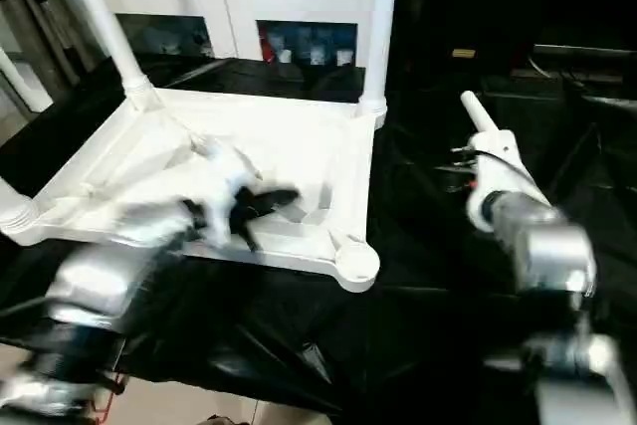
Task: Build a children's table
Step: Rotate table base
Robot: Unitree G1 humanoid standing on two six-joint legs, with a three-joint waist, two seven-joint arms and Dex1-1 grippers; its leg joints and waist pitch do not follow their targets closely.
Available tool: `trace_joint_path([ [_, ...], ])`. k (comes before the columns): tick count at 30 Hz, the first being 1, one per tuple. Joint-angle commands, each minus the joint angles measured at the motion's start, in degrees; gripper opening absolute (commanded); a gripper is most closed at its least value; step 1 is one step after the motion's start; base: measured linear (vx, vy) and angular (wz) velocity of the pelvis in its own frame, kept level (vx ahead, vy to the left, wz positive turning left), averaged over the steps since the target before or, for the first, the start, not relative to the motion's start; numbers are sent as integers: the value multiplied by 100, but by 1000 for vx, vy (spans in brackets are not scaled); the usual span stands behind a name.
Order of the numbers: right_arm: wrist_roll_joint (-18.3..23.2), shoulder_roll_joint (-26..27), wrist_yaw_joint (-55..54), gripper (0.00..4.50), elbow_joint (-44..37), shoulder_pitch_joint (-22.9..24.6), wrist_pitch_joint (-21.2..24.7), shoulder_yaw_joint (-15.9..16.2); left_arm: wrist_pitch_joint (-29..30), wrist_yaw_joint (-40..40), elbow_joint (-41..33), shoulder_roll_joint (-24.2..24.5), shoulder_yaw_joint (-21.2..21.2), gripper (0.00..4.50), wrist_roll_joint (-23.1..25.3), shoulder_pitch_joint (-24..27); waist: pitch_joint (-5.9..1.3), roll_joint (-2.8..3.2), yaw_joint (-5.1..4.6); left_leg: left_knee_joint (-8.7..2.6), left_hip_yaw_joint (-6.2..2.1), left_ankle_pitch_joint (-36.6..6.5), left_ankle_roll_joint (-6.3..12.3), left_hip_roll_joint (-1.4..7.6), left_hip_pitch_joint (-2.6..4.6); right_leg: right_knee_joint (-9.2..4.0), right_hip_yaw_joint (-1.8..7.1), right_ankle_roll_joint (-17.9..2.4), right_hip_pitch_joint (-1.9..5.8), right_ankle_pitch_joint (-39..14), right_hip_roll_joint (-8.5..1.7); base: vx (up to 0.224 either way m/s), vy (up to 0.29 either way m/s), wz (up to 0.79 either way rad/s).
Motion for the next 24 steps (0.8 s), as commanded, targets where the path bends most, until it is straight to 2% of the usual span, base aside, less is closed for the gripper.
trace_joint_path([
  [1, -123, -92, 111, 159, 368, -234, -161, 102, 183, -178, -175, 101, 31, 124, -164, 78, -368, -113, 11, -295, 45, -980, 250, -10, 81, -409, 88, -1418, 301, -861, -123, 0, 0, 0],
  [3, -218, -196, 126, 179, 673, -380, -295, 135, 244, -258, -275, 165, 47, 137, -236, 102, -372, -112, 9, -288, 52, -969, 256, -5, 85, -408, 86, -1430, 294, -860, -120, 0, 0, 0],
  [4, -305, -304, 130, 179, 1002, -538, -444, 156, 306, -282, -369, 200, 55, 137, -269, 121, -383, -208, 24, -293, 46, -917, 280, 1, 67, -387, 80, -1463, 311, -838, -132, 0, 0, 0],
  [5, -305, -304, 130, 179, 1002, -538, -444, 156, 306, -282, -369, 200, 55, 137, -269, 121, -376, -167, 32, -285, 52, -927, 273, 2, 77, -394, 78, -1505, 293, -886, -137, 0, 0, 0],
  [6, -338, -354, 122, 195, 1162, -615, -521, 172, 343, -278, -425, 211, 57, 154, -292, 139, -371, -166, 41, -275, 61, -925, 277, 0, 84, -400, 84, -1501, 288, -882, -132, 0, 0, 0],
  [7, -382, -422, 111, 206, 1378, -719, -625, 193, 394, -274, -502, 225, 61, 164, -324, 163, -369, -192, 50, -277, 62, -914, 317, 1, 76, -390, 81, -1514, 286, -894, -130, 0, 0, 0],
  [9, -387, -575, 134, 214, 2043, -1049, -873, 185, 611, -234, -782, 280, 56, 173, -424, 279, -368, -188, 55, -271, 59, -938, 316, 2, 74, -384, 75, -1537, 290, -934, -138, 0, 0, 0],
  [11, -369, -634, 198, 246, 2429, -1256, -984, 151, 766, -259, -963, 384, 26, 206, -496, 377, -369, -175, 68, -261, 64, -959, 331, 8, 77, -374, 73, -1555, 285, -900, -126, 0, 0, 0],
  [12, -365, -646, 212, 251, 2506, -1300, -997, 140, 793, -273, -1000, 416, 13, 212, -504, 403, -376, -158, 69, -260, 56, -959, 329, 9, 71, -356, 65, -1576, 291, -873, -135, 0, 0, 0],
  [13, -390, -684, 225, 253, 2750, -1426, -1051, 119, 884, -316, -1107, 512, -16, 218, -540, 469, -366, -168, 68, -252, 69, -1004, 336, -2, 72, -367, 62, -1563, 279, -908, -114, 0, 0, 0],
  [14, -403, -699, 216, 253, 2815, -1455, -1065, 116, 916, -326, -1138, 534, -19, 218, -555, 486, -371, -128, 85, -253, 64, -1006, 333, 1, 81, -363, 59, -1572, 276, -900, -121, 0, 0, 0],
  [15, -427, -725, 200, 259, 2966, -1520, -1117, 123, 976, -342, -1191, 564, -19, 232, -581, 510, -368, -144, 85, -250, 70, -1022, 328, 3, 80, -367, 57, -1585, 275, -892, -113, 0, 0, 0],
  [16, -441, -738, 179, 286, 3028, -1540, -1151, 122, 995, -347, -1215, 576, -14, 251, -589, 516, -369, -145, 91, -250, 68, -1030, 324, 3, 81, -365, 55, -1599, 272, -891, -111, 0, 0, 0],
  [17, -476, -783, 159, 286, 3294, -1632, -1278, 111, 1072, -344, -1310, 631, 7, 251, -620, 538, -356, -188, 113, -256, 73, -1050, 322, 1, 67, -366, 54, -1586, 274, -937, -104, 0, 0, 0],
  [19, -461, -793, 234, 299, 3410, -1678, -1278, 98, 1120, -346, -1350, 670, 22, 264, -641, 541, -362, -162, 134, -250, 72, -1106, 288, 6, 80, -364, 52, -1610, 263, -999, -117, 0, 0, 0],
  [24, -528, -871, 448, 337, 3966, -1841, -1403, 214, 1380, -321, -1671, 851, 8, 302, -736, 612, -346, -196, 164, -252, 68, -1154, 287, 6, 57, -362, 47, -1583, 265, -1099, -120, 0, 0, 0],
])
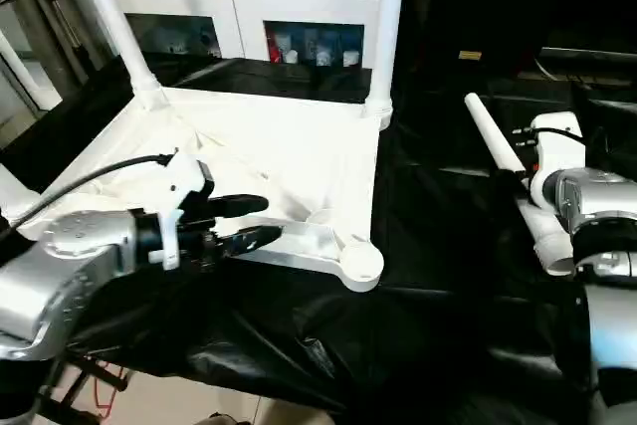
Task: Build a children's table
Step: Rotate table base, then pick table leg
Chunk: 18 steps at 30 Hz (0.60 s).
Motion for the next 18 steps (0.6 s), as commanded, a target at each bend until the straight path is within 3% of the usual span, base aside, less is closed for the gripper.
trace_joint_path([
  [1, -151, -105, 13, 343, 278, -122, -208, 102, 110, 61, -230, 118, -14, 305, -26, 68, -369, -242, 35, -291, 54, -1129, 292, 5, 57, -391, 50, -1585, 269, -1088, -125, 0, 0, 0],
  [2, -185, -127, -17, 355, 342, -130, -273, 125, 121, 88, -275, 127, -18, 312, -23, 88, -366, -201, 58, -289, 51, -1114, 298, 4, 64, -386, 52, -1584, 259, -1127, -134, 0, 0, 0],
  [3, -212, -162, 29, 368, 392, -176, -275, 138, 320, -21, -422, 191, 19, 323, -225, 168, -361, -244, 52, -286, 59, -1097, 313, 0, 55, -396, 55, -1571, 261, -1137, -126, 0, 0, 0],
  [7, -330, -248, -71, 381, 550, -245, -496, 171, 518, -152, -638, 344, 23, 331, -430, 294, -356, -211, 89, -283, 61, -1101, 281, -4, 63, -385, 55, -1524, 243, -1221, -118, 0, 0, 0],
  [12, -397, -273, 171, 381, 748, -294, -377, 251, 574, -251, -727, 423, -52, 331, -543, 309, -336, -182, 84, -293, 57, -1348, 230, -7, 69, -407, 52, -1471, 227, -1414, -104, 0, 0, 0],
  [14, -374, -268, 361, 381, 852, -258, -198, 235, 544, -259, -733, 383, -74, 331, -644, 258, -343, -227, 88, -291, 58, -1296, 243, -10, 56, -400, 54, -1483, 242, -1339, -102, 0, 0, 0],
  [15, -374, -268, 361, 381, 852, -258, -198, 235, 544, -259, -733, 383, -74, 331, -644, 258, -347, -211, 100, -288, 55, -1243, 257, -9, 56, -391, 56, -1506, 242, -1284, -104, 0, 0, 0],
  [17, -455, -266, 583, 381, 996, -201, 108, 281, 542, -251, -696, 423, -111, 331, -678, 153, -346, -306, 116, -283, 67, -1193, 305, -5, 49, -389, 60, -1508, 243, -1291, -100, 0, 0, 0],
  [18, -524, -270, 568, 381, 1012, -204, 154, 352, 543, -233, -690, 418, -105, 331, -692, 133, -342, -310, 134, -281, 67, -1166, 289, -3, 48, -386, 64, -1493, 235, -1360, -109, 0, 0, 0],
])
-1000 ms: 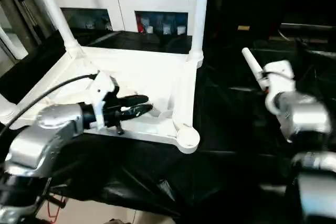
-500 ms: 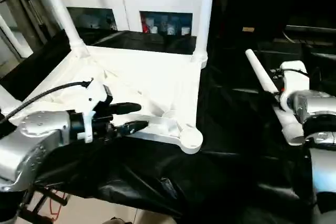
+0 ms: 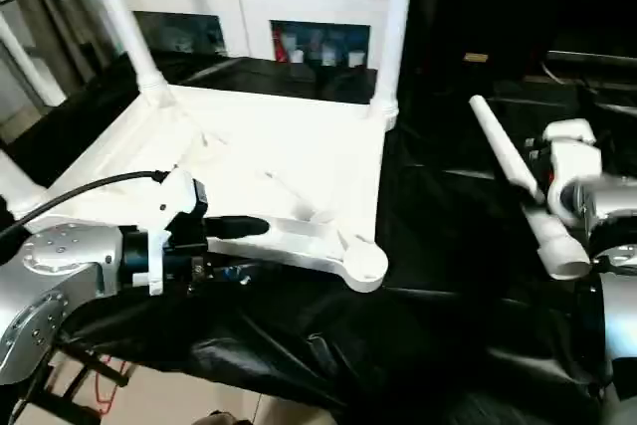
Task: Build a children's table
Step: Pick table leg
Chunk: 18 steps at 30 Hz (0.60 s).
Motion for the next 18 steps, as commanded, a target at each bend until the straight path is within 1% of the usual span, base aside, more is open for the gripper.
trace_joint_path([
  [1, -126, -26, 56, 381, 71, 9, 161, 122, -19, 17, -41, 50, -42, 331, -81, -80, -364, -207, 13, -290, 61, -1180, 246, 0, 58, -416, 68, -1489, 237, -1419, -117, 0, 0, 0],
  [2, -182, -35, 37, 381, 89, 16, 202, 175, -30, 34, -32, 39, -37, 331, -85, -96, -362, -209, 12, -291, 59, -1190, 226, 3, 58, -415, 66, -1483, 235, -1430, -119, 0, 0, 0],
  [3, -210, -40, 30, 381, 99, 23, 219, 199, -38, 42, -26, 32, -36, 331, -84, -104, -355, -254, 14, -295, 60, -1206, 206, 5, 53, -410, 68, -1459, 234, -1468, -118, 0, 0, 0],
  [5, -281, -58, 16, 381, 132, 48, 253, 256, -67, 62, -9, 22, -45, 331, -79, -121, -347, -244, 9, -297, 60, -1268, 169, 4, 57, -420, 73, -1417, 227, -1551, -116, 0, 0, 0],
  [6, -318, -54, 8, 381, 146, 55, 284, 287, -89, 67, -9, 29, -61, 331, -71, -103, -345, -259, 7, -299, 57, -1265, 152, 8, 57, -415, 76, -1400, 227, -1553, -119, 0, 0, 0],
  [7, -368, -47, 15, 381, 153, 58, 316, 331, -104, 70, -20, 42, -77, 331, -68, -82, -336, -294, -2, -302, 60, -1268, 149, 6, 45, -422, 76, -1378, 232, -1566, -118, 0, 0, 0],
  [9, -404, -44, 33, 381, 155, 56, 340, 352, -105, 75, -28, 51, -85, 331, -73, -77, -336, -283, 1, -301, 58, -1294, 138, 5, 54, -423, 77, -1363, 225, -1618, -122, 0, 0, 0],
  [10, -428, -33, 59, 354, 160, 58, 392, 360, -98, 74, -41, 72, -73, 331, -93, -71, -335, -309, 3, -301, 59, -1285, 138, 8, 55, -420, 82, -1352, 225, -1615, -122, 0, 0, 0],
  [12, -430, -33, 62, 347, 165, 72, 426, 357, -75, 81, -46, 86, -54, 331, -124, -86, -335, -300, 8, -302, 57, -1268, 133, 10, 56, -414, 83, -1352, 225, -1587, -122, 0, 0, 0],
  [13, -438, -37, 47, 342, 168, 88, 424, 362, -70, 90, -43, 88, -51, 331, -136, -92, -332, -311, 7, -301, 60, -1265, 132, 9, 55, -414, 82, -1349, 223, -1583, -120, 0, 0, 0],
  [14, -423, -31, 36, 312, 169, 97, 445, 339, -74, 100, -29, 79, -45, 331, -155, -99, -332, -311, 9, -301, 60, -1258, 134, 11, 57, -414, 85, -1354, 222, -1576, -123, 0, 0, 0],
  [18, -387, 19, 22, 295, 181, 163, 511, 280, -110, 116, 116, -12, 12, 331, -228, -121, -337, -312, 20, -295, 65, -1181, 146, 9, 58, -402, 88, -1401, 226, -1431, -119, 0, 0, 0],
])
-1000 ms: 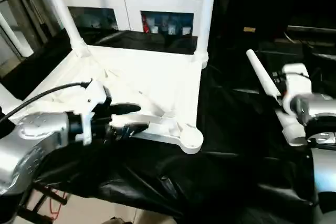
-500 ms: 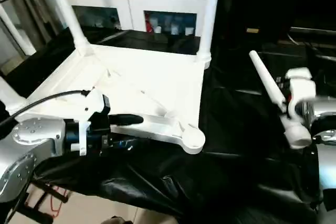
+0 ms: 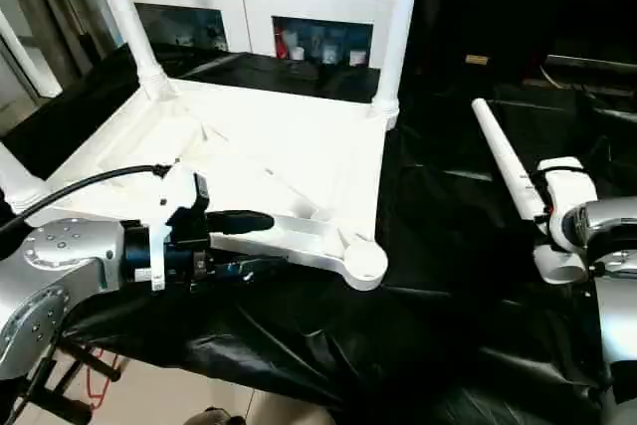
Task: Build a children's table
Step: Pick table leg
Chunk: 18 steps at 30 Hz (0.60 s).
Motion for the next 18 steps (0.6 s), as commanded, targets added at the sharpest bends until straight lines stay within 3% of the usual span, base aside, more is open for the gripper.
trace_joint_path([
  [1, -5, 30, 5, 276, 40, 100, 67, -39, -43, -12, 94, 32, -13, 331, -9, -92, -389, -197, 9, -309, 63, -1179, 152, 7, 54, -425, 82, -1399, 235, -1428, -118, 0, 0, 0],
  [6, 58, 109, -170, 255, 47, 173, 122, -136, 7, -39, 123, 82, -62, 331, -27, -141, -384, -190, 17, -330, 53, -1297, 69, 16, 69, -435, 79, -1359, 225, -1527, -121, 0, 0, 0],
  [7, 90, 118, -221, 228, 46, 172, 126, -180, 19, -33, 155, 86, -47, 331, -32, -164, -386, -182, 18, -330, 50, -1321, 55, 16, 73, -429, 78, -1365, 224, -1513, -117, 0, 0, 0],
  [8, 140, 129, -320, 219, 40, 169, 119, -248, -15, -41, 247, 103, -49, 331, -21, -202, -380, -138, 9, -333, 45, -1425, 17, 15, 84, -428, 78, -1366, 215, -1559, -113, 0, 0, 0],
  [9, 160, 134, -367, 216, 35, 166, 114, -274, -47, -54, 294, 118, -57, 331, -14, -214, -377, -160, -2, -334, 52, -1465, 10, 9, 87, -446, 79, -1350, 213, -1580, -107, 0, 0, 0],
  [10, 192, 134, -438, 216, 27, 161, 100, -314, -90, -71, 351, 130, -75, 331, 5, -227, -379, -101, -5, -335, 45, -1562, -31, 6, 107, -443, 79, -1353, 201, -1609, -101, 0, 0, 0],
  [11, 231, 123, -509, 212, 15, 151, 73, -364, -136, -74, 409, 126, -97, 331, 28, -243, -377, -138, -12, -338, 42, -1604, -51, 5, 99, -451, 76, -1342, 216, -1617, -105, 0, 0, 0],
  [12, 312, 111, -599, 194, -6, 120, 37, -456, -202, -68, 478, 104, -108, 331, 58, -267, -377, -112, -18, -338, 40, -1647, -70, 4, 104, -447, 78, -1327, 212, -1645, -107, 0, 0, 0],
  [13, 312, 111, -599, 192, -6, 120, 37, -456, -202, -68, 478, 104, -108, 331, 58, -267, -380, -124, -24, -339, 43, -1641, -72, 4, 104, -457, 80, -1316, 216, -1634, -109, 0, 0, 0],
  [17, 889, 115, -868, 187, -174, 8, -272, -1107, -493, 297, 809, -262, -151, 331, 259, -432, -396, -131, -31, -333, 44, -1653, -52, 8, 114, -453, 79, -1317, 222, -1530, -110, 0, 0, 0],
  [18, 1034, 150, -892, 187, -237, 16, -384, -1263, -591, 455, 900, -416, -106, 331, 281, -468, -406, -170, -34, -322, 53, -1553, -19, 2, 97, -448, 82, -1331, 237, -1411, -110, 0, 0, 0],
])
